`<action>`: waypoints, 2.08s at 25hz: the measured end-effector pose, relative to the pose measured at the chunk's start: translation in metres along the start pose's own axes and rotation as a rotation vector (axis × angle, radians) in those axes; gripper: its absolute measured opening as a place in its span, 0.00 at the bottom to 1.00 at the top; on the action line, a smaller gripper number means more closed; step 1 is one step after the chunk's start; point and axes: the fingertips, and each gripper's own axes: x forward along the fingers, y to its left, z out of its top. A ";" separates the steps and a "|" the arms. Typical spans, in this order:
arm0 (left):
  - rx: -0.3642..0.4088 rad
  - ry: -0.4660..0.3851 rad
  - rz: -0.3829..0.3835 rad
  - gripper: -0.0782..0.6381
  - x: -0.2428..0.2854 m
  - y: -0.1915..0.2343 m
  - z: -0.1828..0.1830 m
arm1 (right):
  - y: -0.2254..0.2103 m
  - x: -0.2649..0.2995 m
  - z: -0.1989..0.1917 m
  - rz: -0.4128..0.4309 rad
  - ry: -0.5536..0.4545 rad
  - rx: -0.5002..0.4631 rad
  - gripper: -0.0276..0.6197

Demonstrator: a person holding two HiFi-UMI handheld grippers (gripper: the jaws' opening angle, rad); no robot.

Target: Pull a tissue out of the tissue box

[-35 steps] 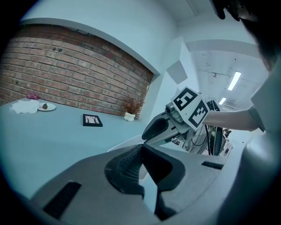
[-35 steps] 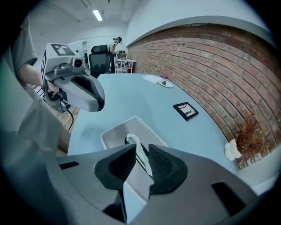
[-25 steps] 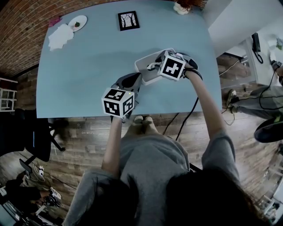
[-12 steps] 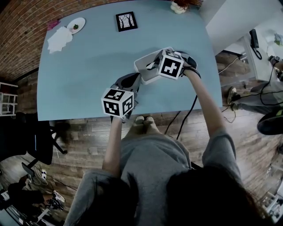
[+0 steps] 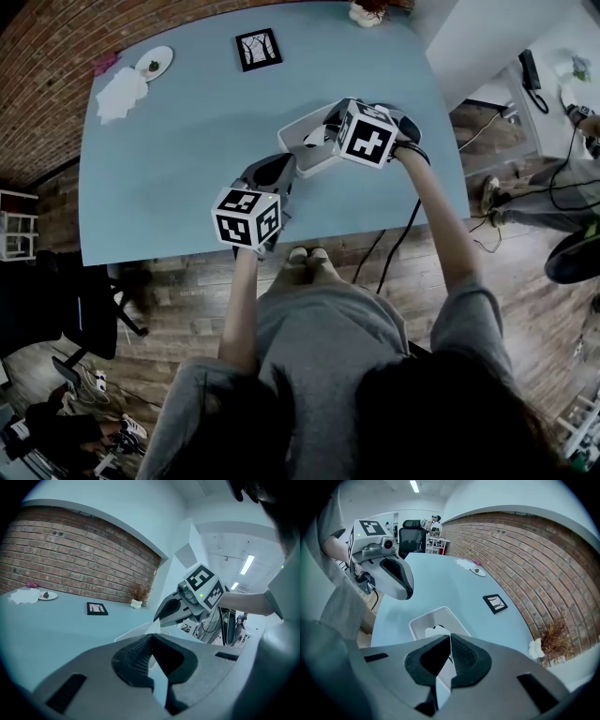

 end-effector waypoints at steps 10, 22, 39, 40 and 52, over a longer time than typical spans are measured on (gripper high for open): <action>0.027 -0.023 -0.019 0.11 0.000 -0.007 0.014 | -0.004 -0.024 0.001 -0.058 -0.048 0.047 0.05; 0.058 -0.048 -0.036 0.11 0.001 -0.013 0.028 | -0.006 -0.054 0.008 -0.131 -0.129 0.101 0.05; 0.080 -0.064 -0.031 0.11 -0.009 -0.022 0.030 | 0.001 -0.085 -0.004 -0.240 -0.198 0.181 0.05; 0.079 -0.064 -0.027 0.11 -0.011 -0.021 0.029 | 0.002 -0.087 -0.006 -0.245 -0.202 0.189 0.05; 0.087 -0.088 -0.009 0.11 -0.022 -0.023 0.035 | -0.004 -0.146 -0.004 -0.320 -0.426 0.355 0.05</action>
